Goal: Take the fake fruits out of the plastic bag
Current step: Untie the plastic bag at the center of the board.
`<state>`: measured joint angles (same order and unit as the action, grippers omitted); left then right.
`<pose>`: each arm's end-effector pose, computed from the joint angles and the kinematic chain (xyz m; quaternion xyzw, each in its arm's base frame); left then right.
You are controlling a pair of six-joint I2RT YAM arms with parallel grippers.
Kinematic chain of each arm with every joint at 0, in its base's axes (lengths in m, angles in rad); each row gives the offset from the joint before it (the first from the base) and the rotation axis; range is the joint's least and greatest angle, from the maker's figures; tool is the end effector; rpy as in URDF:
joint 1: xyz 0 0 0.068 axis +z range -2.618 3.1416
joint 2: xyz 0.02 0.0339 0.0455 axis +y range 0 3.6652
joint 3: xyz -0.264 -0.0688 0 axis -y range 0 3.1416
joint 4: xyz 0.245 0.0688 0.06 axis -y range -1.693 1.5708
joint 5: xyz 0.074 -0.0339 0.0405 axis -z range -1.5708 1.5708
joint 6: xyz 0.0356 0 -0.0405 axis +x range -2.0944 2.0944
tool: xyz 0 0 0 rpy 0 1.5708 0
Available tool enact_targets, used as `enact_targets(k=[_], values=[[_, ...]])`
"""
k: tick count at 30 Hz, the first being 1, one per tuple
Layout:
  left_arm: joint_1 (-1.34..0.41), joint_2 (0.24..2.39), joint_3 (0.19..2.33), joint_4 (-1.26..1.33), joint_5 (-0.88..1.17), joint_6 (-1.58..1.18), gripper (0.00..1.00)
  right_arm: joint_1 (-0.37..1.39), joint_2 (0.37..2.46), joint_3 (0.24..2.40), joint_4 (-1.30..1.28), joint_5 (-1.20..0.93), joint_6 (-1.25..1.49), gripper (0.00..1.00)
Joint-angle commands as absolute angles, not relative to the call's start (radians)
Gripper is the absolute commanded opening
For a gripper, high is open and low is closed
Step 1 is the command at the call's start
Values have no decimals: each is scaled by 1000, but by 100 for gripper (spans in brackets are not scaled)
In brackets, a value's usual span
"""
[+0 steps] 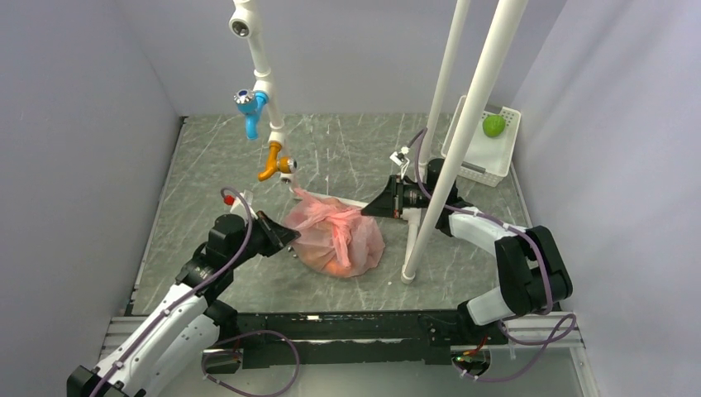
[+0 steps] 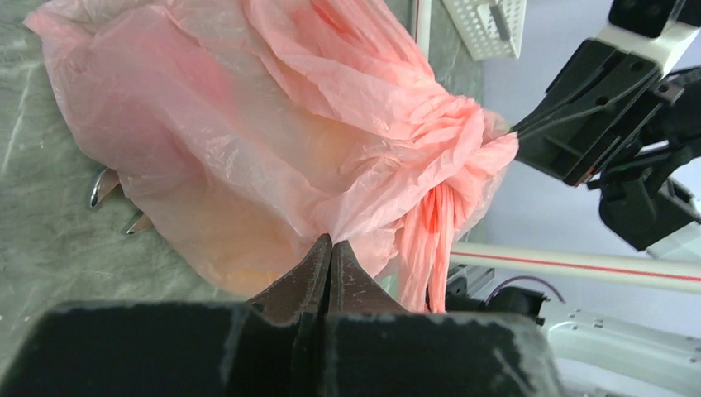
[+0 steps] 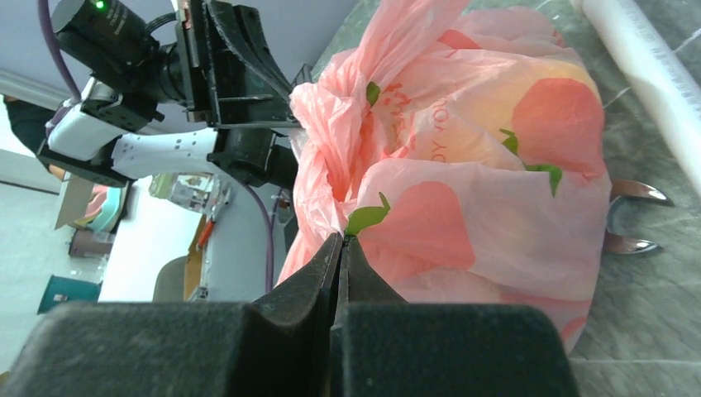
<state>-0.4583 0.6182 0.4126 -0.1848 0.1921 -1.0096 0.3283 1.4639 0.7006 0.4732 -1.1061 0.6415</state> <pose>0.1384 -0.0759 0.2338 -0.1737 0.8103 -0.4302 0.3580 0.2704 0.1257 0.2242 -0.2036 0.7229 0.6096 0.2535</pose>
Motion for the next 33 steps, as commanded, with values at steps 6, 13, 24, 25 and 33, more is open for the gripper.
enact_targets(k=[6,13,24,25,33], values=[[-454,645,507,-135,313,-791,62,406,1431,774,382,-1128,539,0],[-475,770,637,-244,259,-680,73,451,1478,822,378,-1174,538,0],[-482,865,640,-173,213,-714,69,463,1460,794,406,-1176,555,0],[-482,865,635,-173,207,-717,66,464,1458,792,397,-1173,549,0],[-482,874,534,-66,312,-749,65,463,1455,772,415,-1159,554,0]])
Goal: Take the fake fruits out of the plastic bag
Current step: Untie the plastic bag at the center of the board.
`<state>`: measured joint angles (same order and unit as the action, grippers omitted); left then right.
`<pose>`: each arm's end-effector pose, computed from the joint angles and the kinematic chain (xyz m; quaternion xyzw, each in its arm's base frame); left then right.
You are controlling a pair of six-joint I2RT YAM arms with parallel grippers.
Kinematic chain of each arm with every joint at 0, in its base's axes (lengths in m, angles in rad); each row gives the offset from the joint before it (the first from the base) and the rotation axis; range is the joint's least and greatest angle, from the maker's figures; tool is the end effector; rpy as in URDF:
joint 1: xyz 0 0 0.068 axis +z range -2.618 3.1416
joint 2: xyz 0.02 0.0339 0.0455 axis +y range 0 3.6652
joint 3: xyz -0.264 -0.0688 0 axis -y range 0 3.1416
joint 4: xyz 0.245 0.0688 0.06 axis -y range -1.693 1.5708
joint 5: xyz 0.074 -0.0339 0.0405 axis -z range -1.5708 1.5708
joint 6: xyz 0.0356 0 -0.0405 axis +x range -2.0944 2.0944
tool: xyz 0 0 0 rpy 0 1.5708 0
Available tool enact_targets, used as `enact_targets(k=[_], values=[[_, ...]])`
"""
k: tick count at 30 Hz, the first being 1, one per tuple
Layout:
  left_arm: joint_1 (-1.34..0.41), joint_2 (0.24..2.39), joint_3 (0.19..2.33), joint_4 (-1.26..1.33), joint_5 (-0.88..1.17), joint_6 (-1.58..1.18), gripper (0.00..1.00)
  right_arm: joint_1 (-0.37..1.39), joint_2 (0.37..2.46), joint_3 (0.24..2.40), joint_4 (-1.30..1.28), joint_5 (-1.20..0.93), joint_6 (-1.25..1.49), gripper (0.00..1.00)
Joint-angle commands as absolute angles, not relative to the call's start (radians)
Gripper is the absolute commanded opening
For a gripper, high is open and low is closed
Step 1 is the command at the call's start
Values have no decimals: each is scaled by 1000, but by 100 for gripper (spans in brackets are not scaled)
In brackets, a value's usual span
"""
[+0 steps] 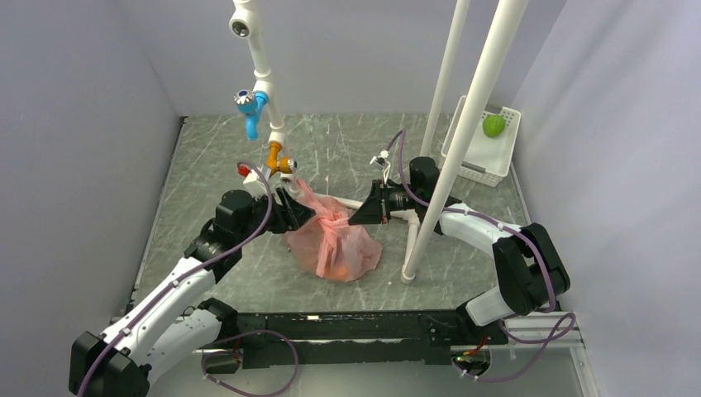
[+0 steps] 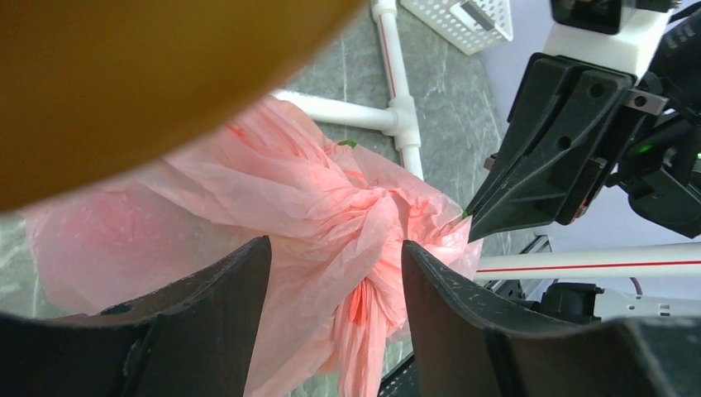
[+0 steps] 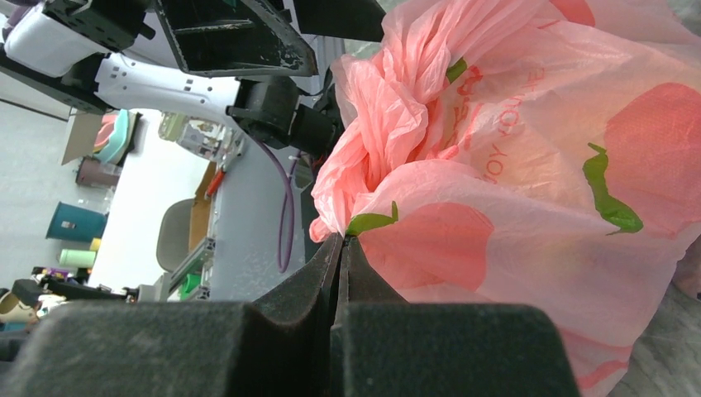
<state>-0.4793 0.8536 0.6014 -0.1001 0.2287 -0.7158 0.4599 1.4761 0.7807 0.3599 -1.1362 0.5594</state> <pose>0.1744 -0.0997 0.2719 -0.0313 0.8167 -0.3972 0.4174 0.2595 0.1646 0.2361 -0.2770 0.7018 0.6210 0.2121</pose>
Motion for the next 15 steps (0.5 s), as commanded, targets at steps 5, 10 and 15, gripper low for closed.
enact_targets(k=[5,10,15], values=[[-484,867,496,-63,290,-755,55,462,1467,773,453,-1168,585,0],[-484,825,487,-106,228,-761,39,463,1459,783,410,-1149,556,0],[-484,726,404,-57,234,-786,64,462,1464,786,414,-1146,563,0]])
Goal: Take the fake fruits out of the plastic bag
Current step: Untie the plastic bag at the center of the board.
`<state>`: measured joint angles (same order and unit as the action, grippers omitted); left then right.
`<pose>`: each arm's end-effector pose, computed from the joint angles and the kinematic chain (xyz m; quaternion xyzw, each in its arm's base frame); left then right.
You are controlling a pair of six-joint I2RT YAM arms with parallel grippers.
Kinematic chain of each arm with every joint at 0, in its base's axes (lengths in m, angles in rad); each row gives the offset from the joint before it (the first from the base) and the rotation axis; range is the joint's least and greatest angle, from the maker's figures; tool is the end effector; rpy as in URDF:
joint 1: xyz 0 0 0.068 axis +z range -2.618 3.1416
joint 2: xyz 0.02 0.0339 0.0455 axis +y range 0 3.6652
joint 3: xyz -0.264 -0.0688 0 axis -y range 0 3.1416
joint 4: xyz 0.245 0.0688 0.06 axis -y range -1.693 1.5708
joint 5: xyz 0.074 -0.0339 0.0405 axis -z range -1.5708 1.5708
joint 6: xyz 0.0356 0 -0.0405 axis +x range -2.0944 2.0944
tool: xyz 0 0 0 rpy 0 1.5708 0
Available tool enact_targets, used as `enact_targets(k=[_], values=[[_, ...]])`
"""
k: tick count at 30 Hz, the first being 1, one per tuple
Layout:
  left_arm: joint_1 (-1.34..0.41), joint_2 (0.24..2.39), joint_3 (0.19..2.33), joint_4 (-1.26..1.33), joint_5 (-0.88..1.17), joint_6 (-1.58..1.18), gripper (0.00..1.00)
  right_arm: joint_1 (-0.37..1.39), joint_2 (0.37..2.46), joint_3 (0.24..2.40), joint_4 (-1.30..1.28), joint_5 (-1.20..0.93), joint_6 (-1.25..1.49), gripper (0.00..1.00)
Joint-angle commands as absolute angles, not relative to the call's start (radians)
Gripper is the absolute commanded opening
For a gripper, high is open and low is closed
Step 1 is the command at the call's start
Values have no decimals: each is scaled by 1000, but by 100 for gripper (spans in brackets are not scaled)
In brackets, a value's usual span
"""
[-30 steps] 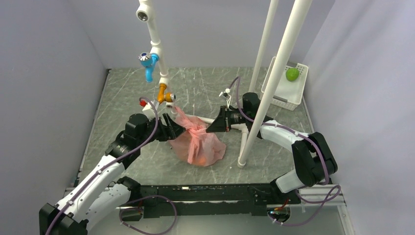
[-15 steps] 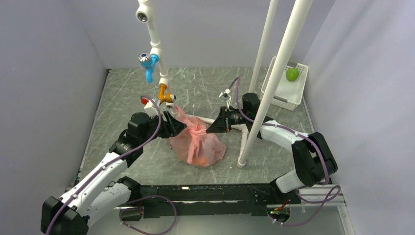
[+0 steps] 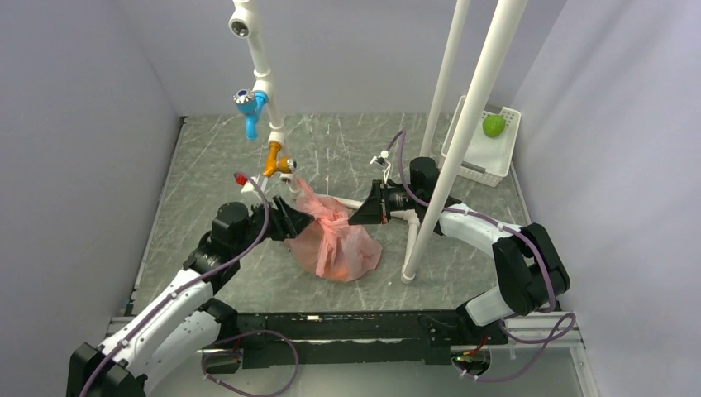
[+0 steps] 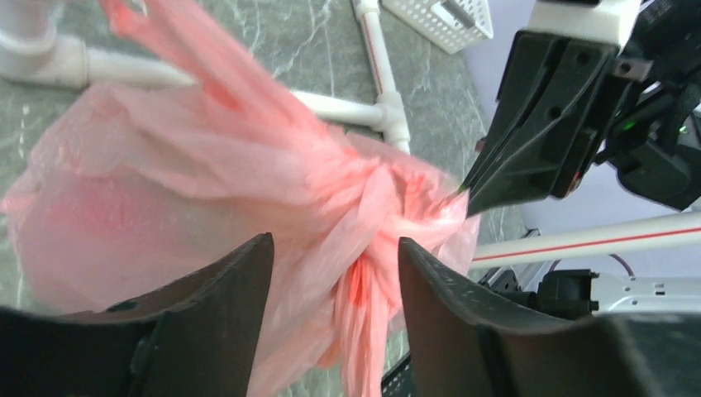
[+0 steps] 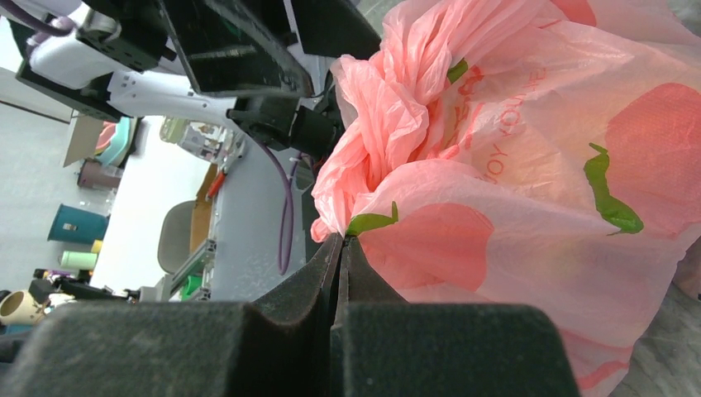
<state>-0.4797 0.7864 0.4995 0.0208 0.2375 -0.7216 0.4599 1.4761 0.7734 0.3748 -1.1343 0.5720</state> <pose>0.1649 -0.0952 0.2600 -0.0238 0.7920 -0.4183 0.4441 0.2591 0.1643 0.2351 -0.2739 0.7022 0.6222 0.2116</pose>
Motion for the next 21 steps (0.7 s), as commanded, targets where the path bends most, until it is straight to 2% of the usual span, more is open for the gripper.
enact_targets(k=[1,6,13,15,17,18,19,21], values=[[-484,694,386,-49,228,-785,68,462,1465,788,411,-1147,561,0],[-484,590,346,-52,182,-776,75,465,1479,803,397,-1171,545,0],[-484,723,377,42,237,-785,77,480,1501,848,336,-1182,499,0],[-485,760,394,59,245,-789,75,487,1506,855,333,-1183,500,0],[-485,780,413,39,223,-798,66,494,1506,860,321,-1176,493,0],[-485,779,423,12,198,-806,58,493,1502,860,313,-1169,488,0],[-485,770,429,-22,170,-818,49,494,1496,856,309,-1162,483,0],[-484,724,420,-66,117,-840,21,494,1479,844,284,-1137,461,0]])
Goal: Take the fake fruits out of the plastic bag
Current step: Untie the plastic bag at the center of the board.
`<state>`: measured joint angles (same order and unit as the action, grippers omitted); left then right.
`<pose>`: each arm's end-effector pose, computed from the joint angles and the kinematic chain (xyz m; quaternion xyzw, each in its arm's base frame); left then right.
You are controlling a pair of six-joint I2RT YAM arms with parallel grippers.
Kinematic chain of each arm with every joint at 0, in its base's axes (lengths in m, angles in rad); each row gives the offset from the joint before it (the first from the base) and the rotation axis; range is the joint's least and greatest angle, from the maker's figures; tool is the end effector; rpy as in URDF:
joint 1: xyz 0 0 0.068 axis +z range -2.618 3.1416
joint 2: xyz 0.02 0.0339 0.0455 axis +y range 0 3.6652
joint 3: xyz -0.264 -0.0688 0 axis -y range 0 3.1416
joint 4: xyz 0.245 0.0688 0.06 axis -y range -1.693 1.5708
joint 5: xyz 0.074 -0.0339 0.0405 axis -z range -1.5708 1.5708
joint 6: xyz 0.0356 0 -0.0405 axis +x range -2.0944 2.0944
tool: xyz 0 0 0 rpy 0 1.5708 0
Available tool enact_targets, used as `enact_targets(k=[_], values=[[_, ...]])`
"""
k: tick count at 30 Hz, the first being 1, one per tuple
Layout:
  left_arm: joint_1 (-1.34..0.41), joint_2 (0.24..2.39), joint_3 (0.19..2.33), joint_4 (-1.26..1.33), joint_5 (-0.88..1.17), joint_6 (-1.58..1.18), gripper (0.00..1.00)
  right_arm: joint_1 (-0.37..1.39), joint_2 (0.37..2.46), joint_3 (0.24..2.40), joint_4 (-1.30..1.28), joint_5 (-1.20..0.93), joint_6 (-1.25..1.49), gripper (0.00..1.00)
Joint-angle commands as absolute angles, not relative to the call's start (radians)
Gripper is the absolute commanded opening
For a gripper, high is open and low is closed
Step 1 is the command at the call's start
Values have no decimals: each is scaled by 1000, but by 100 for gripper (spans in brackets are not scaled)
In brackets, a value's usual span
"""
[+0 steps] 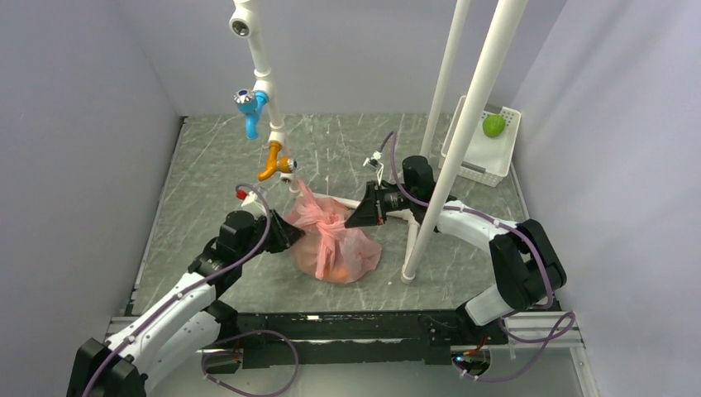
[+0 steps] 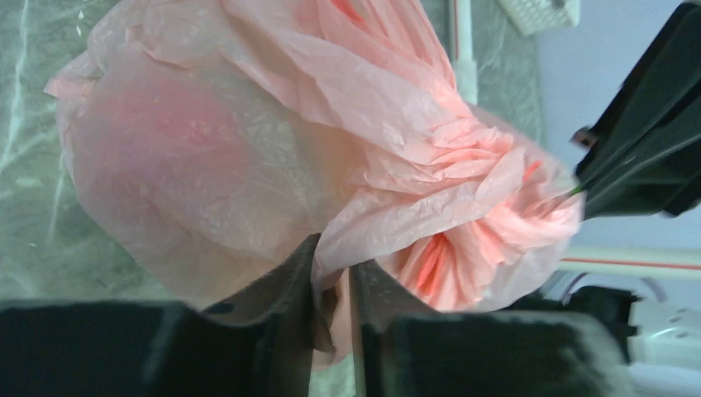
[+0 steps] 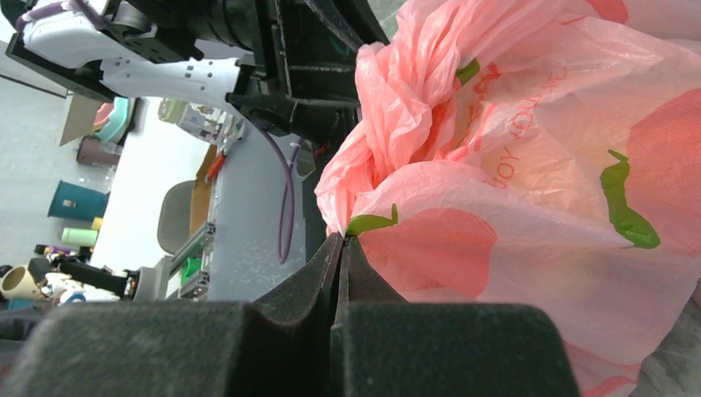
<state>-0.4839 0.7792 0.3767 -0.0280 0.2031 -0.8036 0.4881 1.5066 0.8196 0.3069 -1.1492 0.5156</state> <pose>0.1560 -0.0901 0.2128 -0.0793 0.8355 -0.3906 0.3783 0.2610 0.1754 0.2351 -0.2952 0.6991 0.6210 0.1962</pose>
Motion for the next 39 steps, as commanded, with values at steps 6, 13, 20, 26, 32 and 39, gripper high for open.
enact_targets(k=[6,13,20,26,32,39], values=[[-479,544,372,-172,19,-905,7,391,1390,705,421,-1066,569,0],[-474,549,318,-95,139,-910,0,336,1315,697,235,-1020,427,0],[-474,653,388,-35,273,-856,0,380,1312,812,101,-970,362,53],[-474,673,431,-66,289,-849,0,461,1360,995,-133,-798,185,75],[-474,665,416,-56,294,-876,0,559,1420,1080,-227,-769,74,81],[-473,691,409,-17,314,-904,0,618,1460,1069,-199,-825,72,60]])
